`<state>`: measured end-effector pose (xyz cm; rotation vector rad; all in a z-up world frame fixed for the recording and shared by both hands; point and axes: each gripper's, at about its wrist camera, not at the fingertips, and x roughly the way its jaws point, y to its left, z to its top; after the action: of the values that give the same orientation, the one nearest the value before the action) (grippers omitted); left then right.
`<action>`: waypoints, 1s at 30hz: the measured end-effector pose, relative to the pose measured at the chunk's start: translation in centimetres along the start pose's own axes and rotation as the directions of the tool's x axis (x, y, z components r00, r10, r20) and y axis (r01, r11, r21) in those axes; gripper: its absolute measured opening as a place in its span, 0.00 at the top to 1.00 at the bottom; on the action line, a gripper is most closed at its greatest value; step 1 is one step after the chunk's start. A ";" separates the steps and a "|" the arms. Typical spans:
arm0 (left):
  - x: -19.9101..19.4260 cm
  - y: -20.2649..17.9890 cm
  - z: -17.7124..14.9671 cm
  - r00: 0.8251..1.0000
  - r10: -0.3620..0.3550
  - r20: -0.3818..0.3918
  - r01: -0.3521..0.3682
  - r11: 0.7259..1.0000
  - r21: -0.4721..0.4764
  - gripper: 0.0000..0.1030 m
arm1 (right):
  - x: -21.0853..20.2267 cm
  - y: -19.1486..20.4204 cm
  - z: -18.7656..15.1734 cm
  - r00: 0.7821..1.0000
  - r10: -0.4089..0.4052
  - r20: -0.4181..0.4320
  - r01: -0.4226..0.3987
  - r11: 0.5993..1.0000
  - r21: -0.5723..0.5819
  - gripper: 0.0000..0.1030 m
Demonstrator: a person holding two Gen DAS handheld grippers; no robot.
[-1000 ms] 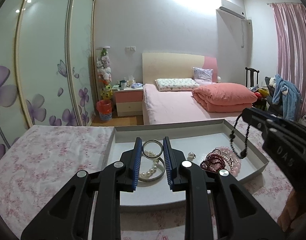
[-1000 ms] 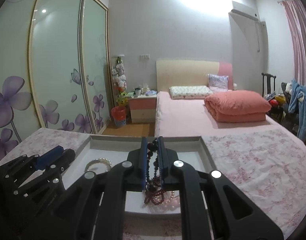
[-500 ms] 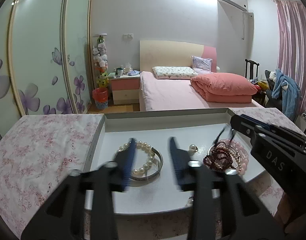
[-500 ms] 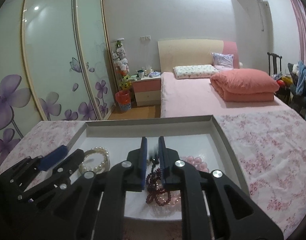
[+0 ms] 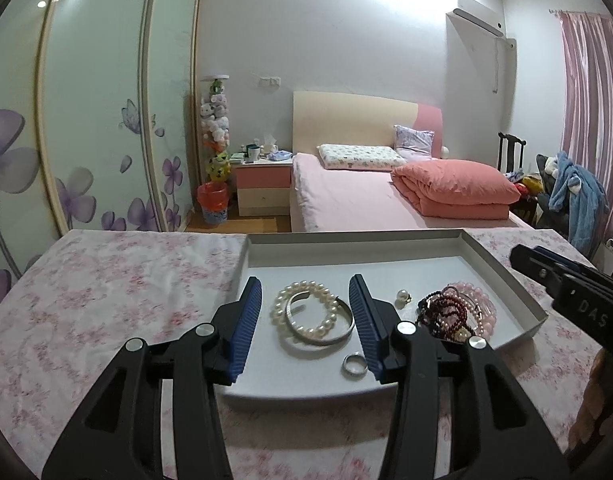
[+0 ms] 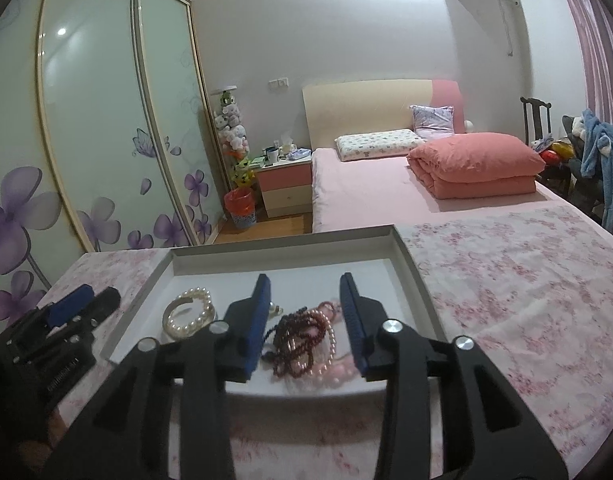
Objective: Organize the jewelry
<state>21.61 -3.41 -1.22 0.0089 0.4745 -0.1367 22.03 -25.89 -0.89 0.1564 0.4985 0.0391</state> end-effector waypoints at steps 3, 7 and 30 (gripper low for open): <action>-1.5 0.8 -0.2 1.000 0.006 0.004 -0.006 1.000 -0.014 0.54 | -1.7 0.0 -0.6 1.000 -0.001 -0.001 0.001 1.000 -0.003 0.57; -3.6 1.9 -1.0 1.000 0.016 0.004 -0.016 0.999 -0.039 0.52 | -3.8 0.2 -1.4 1.000 0.011 -0.012 -0.011 1.000 0.000 0.51; -11.2 1.9 -4.4 0.992 0.077 0.098 -0.076 0.997 -0.010 0.10 | -11.6 3.8 -5.9 0.996 -0.020 0.092 0.031 0.992 -0.120 0.04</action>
<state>10.04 0.13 -0.08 0.0145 0.3761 -0.0603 9.00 -22.23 0.13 0.0324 0.4067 0.0368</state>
